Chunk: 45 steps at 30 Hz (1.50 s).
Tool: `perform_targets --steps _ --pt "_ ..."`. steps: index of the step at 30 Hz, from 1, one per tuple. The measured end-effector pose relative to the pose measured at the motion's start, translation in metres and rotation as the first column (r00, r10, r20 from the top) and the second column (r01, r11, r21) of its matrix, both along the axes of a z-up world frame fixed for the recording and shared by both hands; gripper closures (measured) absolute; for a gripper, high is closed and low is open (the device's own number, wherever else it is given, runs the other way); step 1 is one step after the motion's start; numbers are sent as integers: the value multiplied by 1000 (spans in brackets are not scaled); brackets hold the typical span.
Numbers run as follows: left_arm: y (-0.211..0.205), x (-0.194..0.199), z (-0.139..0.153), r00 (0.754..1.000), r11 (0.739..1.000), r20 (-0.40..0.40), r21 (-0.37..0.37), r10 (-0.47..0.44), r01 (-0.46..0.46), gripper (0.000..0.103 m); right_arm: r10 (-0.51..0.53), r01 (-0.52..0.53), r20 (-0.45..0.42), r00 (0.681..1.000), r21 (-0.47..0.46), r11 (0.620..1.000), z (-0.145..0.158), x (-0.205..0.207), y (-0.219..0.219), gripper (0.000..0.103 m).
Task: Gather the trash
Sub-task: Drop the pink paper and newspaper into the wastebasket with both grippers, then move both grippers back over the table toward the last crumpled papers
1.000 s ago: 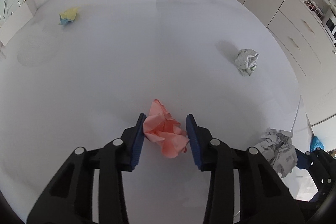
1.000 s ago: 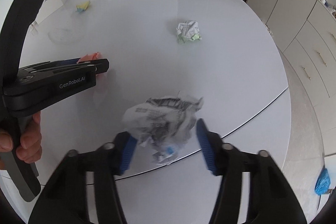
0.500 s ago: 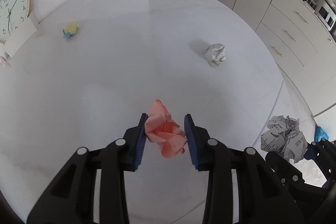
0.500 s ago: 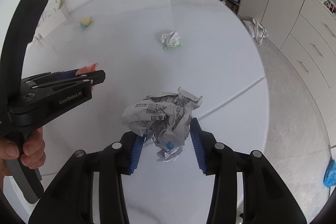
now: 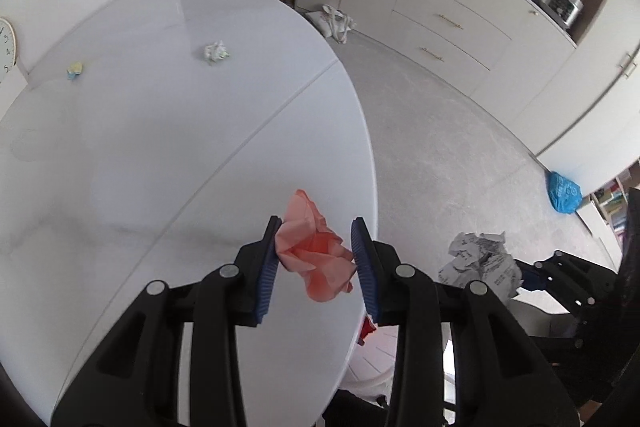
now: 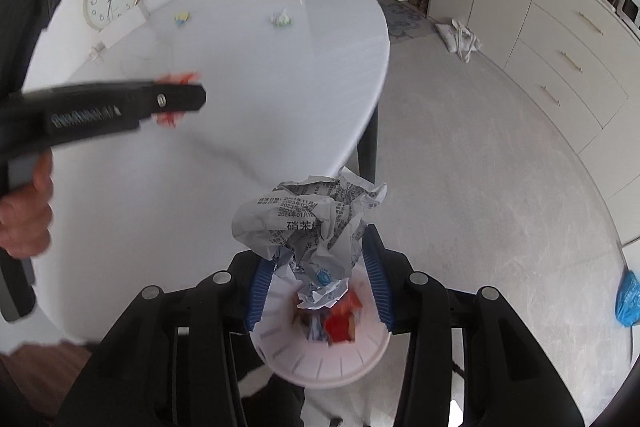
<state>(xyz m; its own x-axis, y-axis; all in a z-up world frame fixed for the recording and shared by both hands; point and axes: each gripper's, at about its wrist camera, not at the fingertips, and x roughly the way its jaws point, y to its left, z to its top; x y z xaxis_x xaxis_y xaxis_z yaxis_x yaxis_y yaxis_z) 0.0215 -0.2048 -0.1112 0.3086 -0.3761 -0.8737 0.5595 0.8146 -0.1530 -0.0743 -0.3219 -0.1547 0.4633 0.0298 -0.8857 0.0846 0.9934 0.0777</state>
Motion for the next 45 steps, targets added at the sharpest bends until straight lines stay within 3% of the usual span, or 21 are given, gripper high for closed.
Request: perform_targets --steps 4,8,10,12,13,19,24,25,29,31,35,42,45 --pt "-12 -45 -10 997 997 -14 32 -74 74 68 7 -2 -65 998 75 997 -54 -40 -5 58" --pt "-19 -70 -20 994 992 -23 66 -110 111 68 29 -14 -147 989 99 995 -126 -47 0 54" --pt "-22 -80 -25 992 988 -23 86 -126 128 68 56 -37 -181 982 107 994 -154 -49 4 44" --pt "-26 -88 -31 989 983 -26 110 -147 149 68 72 -50 -215 974 108 993 -173 -49 7 23" --pt "-29 -92 -34 987 980 -26 119 -156 158 68 68 -45 -222 973 108 993 -177 -51 6 21" --pt "-47 -111 -52 978 966 -42 157 -203 207 67 -42 63 -170 985 120 991 -146 -78 -21 6" --pt "-64 -121 -77 964 946 -88 187 -251 263 65 -162 174 -122 979 95 980 -101 -107 -66 5" --pt "-68 -123 -83 960 942 -109 191 -260 277 59 -179 189 -109 978 86 978 -93 -110 -73 5" --pt "-74 -132 -99 949 932 -157 201 -274 302 19 -232 236 -76 970 56 970 -68 -122 -91 3" --pt "-77 -135 -103 946 923 -156 220 -285 315 13 -250 254 -69 966 68 965 -62 -126 -97 3" --pt "-78 -137 -99 944 920 -154 224 -292 321 11 -263 266 -49 964 89 960 -53 -128 -101 3" --pt "-76 -131 -84 960 942 -130 196 -249 271 9 -251 254 -48 967 86 963 -47 -118 -101 3" --pt "-72 -124 -69 977 963 -88 171 -194 206 9 -239 241 -33 970 80 967 -37 -110 -97 3"
